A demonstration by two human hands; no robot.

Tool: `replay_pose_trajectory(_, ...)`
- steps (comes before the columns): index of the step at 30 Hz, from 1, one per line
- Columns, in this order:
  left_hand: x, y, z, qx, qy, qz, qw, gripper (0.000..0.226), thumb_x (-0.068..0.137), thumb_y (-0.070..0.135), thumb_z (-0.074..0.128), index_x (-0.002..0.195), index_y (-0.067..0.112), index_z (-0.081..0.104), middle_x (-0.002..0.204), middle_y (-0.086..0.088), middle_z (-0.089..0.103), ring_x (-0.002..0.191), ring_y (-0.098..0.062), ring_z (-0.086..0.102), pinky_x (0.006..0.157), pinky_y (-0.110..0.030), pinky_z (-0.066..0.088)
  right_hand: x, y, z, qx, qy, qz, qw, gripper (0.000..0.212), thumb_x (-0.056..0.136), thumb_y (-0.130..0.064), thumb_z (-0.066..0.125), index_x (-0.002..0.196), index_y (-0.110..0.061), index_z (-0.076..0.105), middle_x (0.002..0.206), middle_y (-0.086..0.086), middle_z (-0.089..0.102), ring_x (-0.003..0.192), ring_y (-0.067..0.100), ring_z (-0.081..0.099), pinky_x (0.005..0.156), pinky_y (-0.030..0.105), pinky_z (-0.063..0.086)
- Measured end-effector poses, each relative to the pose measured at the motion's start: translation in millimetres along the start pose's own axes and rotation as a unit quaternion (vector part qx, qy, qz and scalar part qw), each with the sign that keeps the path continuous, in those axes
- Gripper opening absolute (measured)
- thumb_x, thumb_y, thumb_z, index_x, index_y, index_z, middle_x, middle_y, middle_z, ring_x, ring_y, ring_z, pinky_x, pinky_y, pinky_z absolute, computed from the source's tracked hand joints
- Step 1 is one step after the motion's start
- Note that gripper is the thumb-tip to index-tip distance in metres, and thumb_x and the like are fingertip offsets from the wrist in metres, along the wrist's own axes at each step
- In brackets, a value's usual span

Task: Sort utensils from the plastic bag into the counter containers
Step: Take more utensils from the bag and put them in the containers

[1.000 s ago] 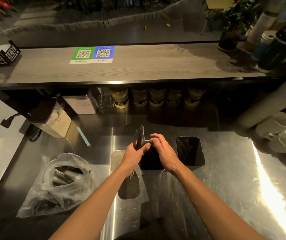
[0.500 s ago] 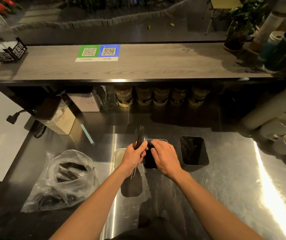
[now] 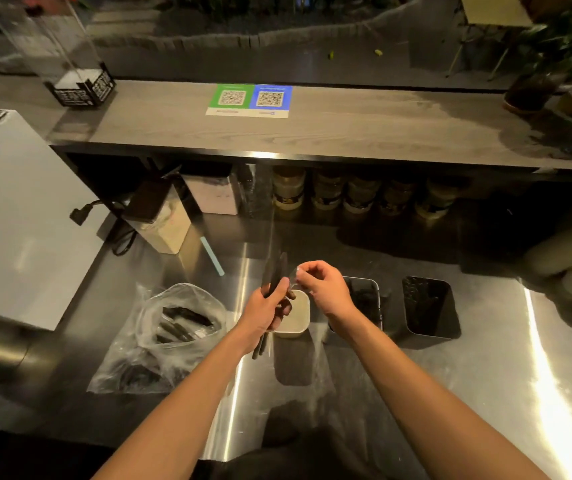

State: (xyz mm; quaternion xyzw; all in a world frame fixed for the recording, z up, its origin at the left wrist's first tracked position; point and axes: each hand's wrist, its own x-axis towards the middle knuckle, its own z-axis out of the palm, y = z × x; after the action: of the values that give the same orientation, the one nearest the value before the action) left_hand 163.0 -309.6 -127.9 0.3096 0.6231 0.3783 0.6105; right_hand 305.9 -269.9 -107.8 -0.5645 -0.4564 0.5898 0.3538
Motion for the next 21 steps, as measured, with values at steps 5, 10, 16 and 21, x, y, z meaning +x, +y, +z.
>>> replay_pose_trajectory(5,-2.6,-18.2,-67.6,0.026,0.154,0.01,0.988,0.044,0.098,0.05,0.057,0.079,0.011,0.065,0.062,-0.002,0.066,0.04,-0.013,0.04,0.044,-0.025,0.032,0.7,3.8,63.1,0.005,0.025,-0.025,0.999,0.005,0.097,-0.014,0.06,0.101,-0.014,0.063,0.094,0.004,0.071,0.077,0.005,0.063,0.068,0.018,0.051)
replay_pose_trajectory(10,-11.5,-27.1,-136.5,0.067,0.26,-0.001,0.963,0.048,0.096,0.055,0.056,0.065,0.019,0.058,0.054,0.004,0.055,0.05,-0.016,0.05,0.055,-0.03,0.039,4.7,16.6,133.3,-0.06,-0.019,-0.036,0.997,0.004,0.095,-0.022,0.062,0.098,-0.019,0.062,0.094,0.002,0.068,0.088,0.019,0.065,0.085,0.04,0.055)
replay_pose_trajectory(16,-10.1,-38.5,-189.4,0.021,0.257,-0.032,0.966,0.044,0.095,0.052,0.059,0.068,0.017,0.061,0.051,0.006,0.051,0.048,-0.014,0.045,0.05,-0.028,0.036,12.7,38.2,192.5,-0.27,-0.083,-0.07,0.957,0.011,0.095,-0.028,0.062,0.104,-0.023,0.066,0.096,-0.009,0.069,0.088,0.012,0.064,0.085,0.04,0.055)
replay_pose_trajectory(21,-9.9,-36.8,-204.0,-0.045,0.197,-0.033,0.979,0.038,0.1,0.04,0.059,0.077,0.009,0.057,0.046,0.001,0.04,0.035,-0.012,0.033,0.034,-0.021,0.024,19.0,49.3,215.2,-0.422,-0.152,-0.073,0.891,0.027,0.099,-0.033,0.057,0.122,-0.026,0.07,0.121,-0.003,0.066,0.106,0.015,0.064,0.082,0.029,0.045)
